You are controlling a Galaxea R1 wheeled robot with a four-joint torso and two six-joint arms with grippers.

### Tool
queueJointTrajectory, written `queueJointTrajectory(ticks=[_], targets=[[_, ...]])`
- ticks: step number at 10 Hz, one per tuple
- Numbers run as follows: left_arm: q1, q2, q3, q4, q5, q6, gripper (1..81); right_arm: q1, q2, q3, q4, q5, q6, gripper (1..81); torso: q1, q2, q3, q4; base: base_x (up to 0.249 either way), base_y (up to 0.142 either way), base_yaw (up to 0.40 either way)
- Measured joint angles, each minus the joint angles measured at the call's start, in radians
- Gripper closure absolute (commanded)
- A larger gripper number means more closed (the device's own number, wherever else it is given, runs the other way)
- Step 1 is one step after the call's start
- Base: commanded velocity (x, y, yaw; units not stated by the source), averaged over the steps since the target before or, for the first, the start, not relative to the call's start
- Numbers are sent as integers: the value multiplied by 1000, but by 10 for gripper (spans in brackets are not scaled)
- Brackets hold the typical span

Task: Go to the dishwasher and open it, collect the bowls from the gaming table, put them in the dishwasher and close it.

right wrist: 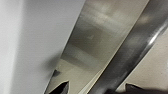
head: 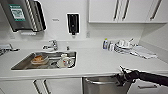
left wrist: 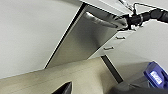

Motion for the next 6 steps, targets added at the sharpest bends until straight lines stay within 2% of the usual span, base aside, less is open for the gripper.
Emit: queueJointTrajectory(ticks=[2, 6], targets=[[0, 10, -1, 0, 0, 0, 10, -11, 0, -5, -71, -38, 60, 10, 0, 0, 0, 0, 0, 0, 0], [0, 13, -5, 0, 0, 0, 10, -33, 6, -5, -211, -103, 223, 10, 0, 0, 0, 0, 0, 0, 0]])
